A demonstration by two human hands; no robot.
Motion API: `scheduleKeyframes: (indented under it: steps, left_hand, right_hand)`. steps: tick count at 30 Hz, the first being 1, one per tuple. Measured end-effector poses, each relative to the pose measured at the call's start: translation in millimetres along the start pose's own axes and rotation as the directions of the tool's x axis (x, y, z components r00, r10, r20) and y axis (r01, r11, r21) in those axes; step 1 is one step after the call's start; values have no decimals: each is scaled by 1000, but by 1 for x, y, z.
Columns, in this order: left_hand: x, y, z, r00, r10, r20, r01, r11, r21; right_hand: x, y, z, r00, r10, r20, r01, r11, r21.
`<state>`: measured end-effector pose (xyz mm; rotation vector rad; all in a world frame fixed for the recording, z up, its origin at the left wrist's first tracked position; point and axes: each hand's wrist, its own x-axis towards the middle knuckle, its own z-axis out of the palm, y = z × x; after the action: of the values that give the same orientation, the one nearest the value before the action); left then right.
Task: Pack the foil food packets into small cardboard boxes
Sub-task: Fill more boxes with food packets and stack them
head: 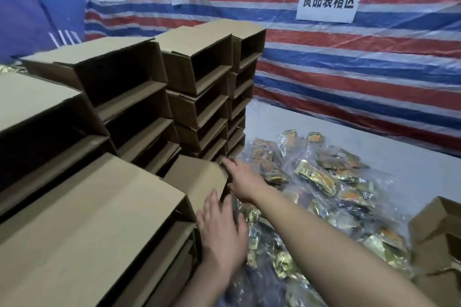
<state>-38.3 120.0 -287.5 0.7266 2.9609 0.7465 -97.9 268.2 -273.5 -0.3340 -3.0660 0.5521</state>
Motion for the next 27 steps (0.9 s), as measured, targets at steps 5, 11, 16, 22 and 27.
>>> scheduleKeyframes:
  steps: [5, 11, 16, 22, 27]
  left_hand:
    - [-8, -2, 6, 999, -6, 54, 4, 999, 46]
    - [-12, -4, -1, 998, 62, 29, -62, 998, 6]
    - [-25, -2, -13, 972, 217, -90, -223, 973, -58]
    - [-43, 19, -15, 909, 383, -164, -409, 895, -177]
    - [-58, 44, -6, 897, 442, -24, -411, 813, -411]
  right_hand:
    - [25, -6, 7, 994, -25, 103, 44, 982, -183]
    - [21, -1, 10, 996, -86, 23, 88, 986, -141]
    - [-24, 19, -8, 987, -12, -158, 6, 999, -38]
    - [-121, 71, -41, 949, 114, -293, -147, 985, -91]
    - [-207, 97, -65, 929, 333, -162, -357, 921, -154]
